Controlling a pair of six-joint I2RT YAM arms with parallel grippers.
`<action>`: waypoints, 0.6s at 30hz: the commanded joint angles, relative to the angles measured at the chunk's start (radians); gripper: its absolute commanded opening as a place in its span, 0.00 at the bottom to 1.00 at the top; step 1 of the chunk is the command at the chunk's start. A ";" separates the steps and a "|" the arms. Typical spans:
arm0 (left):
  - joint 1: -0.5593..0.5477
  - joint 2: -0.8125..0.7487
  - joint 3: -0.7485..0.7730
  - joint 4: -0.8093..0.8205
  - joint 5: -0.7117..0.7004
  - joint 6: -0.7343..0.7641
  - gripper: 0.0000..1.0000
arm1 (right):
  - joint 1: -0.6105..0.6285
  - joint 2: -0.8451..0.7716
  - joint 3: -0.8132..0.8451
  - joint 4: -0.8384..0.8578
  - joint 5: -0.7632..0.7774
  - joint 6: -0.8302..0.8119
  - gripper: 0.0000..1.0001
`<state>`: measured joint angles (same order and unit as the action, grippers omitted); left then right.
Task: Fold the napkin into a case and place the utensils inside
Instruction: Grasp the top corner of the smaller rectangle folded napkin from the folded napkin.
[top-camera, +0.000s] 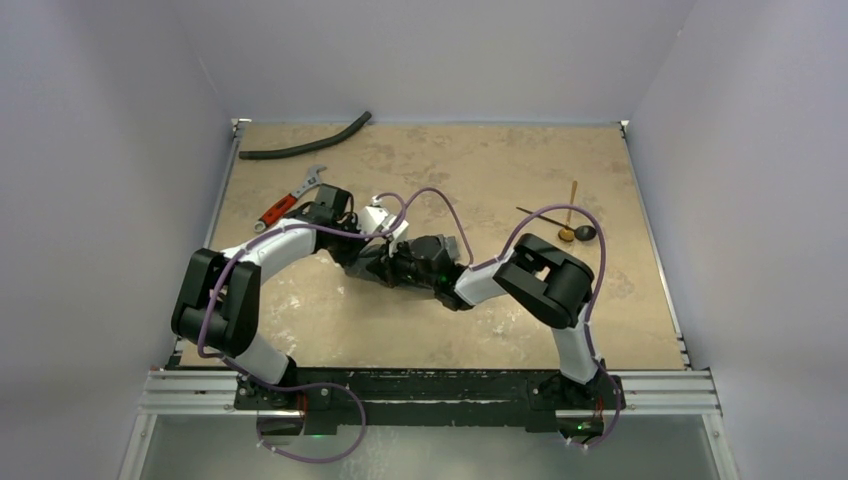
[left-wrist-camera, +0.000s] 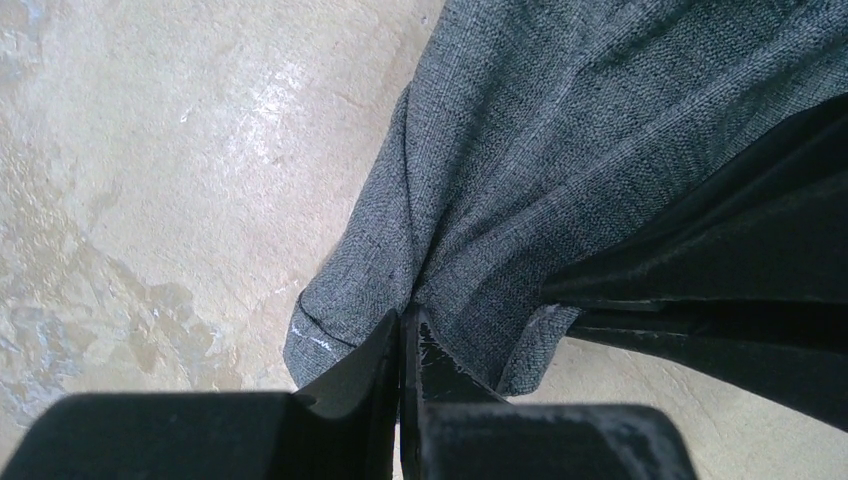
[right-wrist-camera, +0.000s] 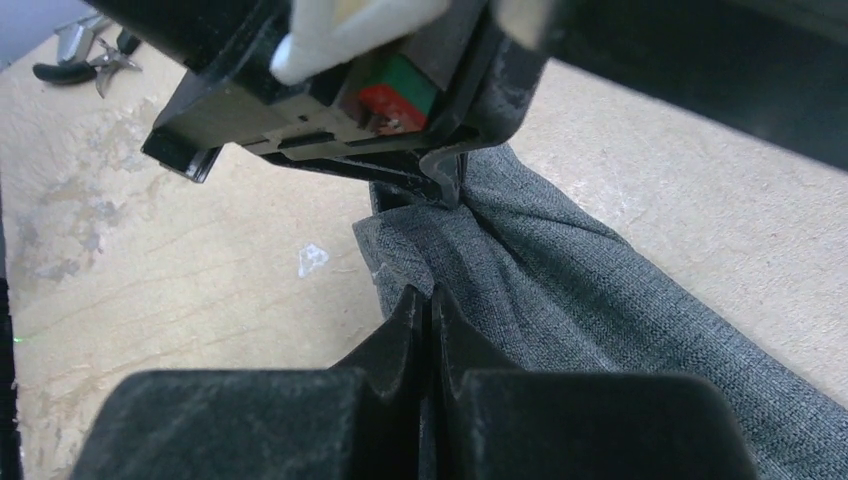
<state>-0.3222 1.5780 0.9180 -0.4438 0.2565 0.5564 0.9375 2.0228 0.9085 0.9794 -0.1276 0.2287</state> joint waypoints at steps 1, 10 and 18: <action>-0.008 -0.013 0.026 -0.013 0.057 0.005 0.00 | -0.036 0.022 0.049 -0.042 -0.010 0.097 0.00; -0.008 -0.022 0.023 -0.026 0.093 -0.003 0.00 | -0.124 0.071 0.002 0.107 -0.093 0.292 0.00; -0.008 -0.023 0.032 -0.022 0.093 -0.011 0.00 | -0.128 0.120 0.061 0.043 -0.103 0.278 0.00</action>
<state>-0.3241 1.5780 0.9192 -0.4477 0.3080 0.5423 0.8150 2.1319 0.9344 1.0592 -0.2359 0.5003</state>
